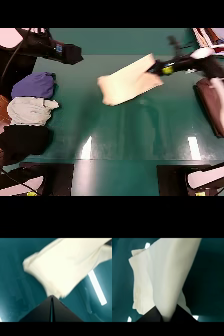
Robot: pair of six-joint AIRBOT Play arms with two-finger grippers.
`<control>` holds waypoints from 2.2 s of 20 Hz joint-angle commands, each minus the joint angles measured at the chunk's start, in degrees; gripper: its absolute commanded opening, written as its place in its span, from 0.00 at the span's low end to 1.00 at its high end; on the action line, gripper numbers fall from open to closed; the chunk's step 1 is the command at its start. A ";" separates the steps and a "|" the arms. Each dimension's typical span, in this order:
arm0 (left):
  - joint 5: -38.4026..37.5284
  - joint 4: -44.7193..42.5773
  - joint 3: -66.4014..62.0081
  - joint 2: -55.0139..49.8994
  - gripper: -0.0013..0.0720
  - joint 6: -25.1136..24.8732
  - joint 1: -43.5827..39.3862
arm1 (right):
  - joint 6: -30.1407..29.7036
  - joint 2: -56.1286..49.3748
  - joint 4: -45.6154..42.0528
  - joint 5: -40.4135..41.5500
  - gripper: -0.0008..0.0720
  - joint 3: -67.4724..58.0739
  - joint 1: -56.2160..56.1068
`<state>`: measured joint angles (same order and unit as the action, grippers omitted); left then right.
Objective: Fold the shirts.
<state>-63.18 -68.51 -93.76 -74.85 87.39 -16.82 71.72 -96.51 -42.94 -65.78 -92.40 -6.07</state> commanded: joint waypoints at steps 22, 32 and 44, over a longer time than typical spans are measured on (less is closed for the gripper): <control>5.99 1.42 0.02 -0.02 0.05 1.11 -4.96 | 4.83 7.02 6.67 -10.14 0.04 -19.30 45.51; 5.11 1.40 0.02 -0.02 0.05 0.48 -4.96 | 6.71 18.99 -18.08 -19.34 0.04 2.34 58.49; 6.10 1.44 0.02 -0.02 0.05 -0.81 -4.96 | 6.25 27.28 -7.15 -19.74 0.74 8.31 57.31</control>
<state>-57.84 -67.09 -93.73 -74.87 86.70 -21.76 78.00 -70.06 -57.58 -84.36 -81.30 56.40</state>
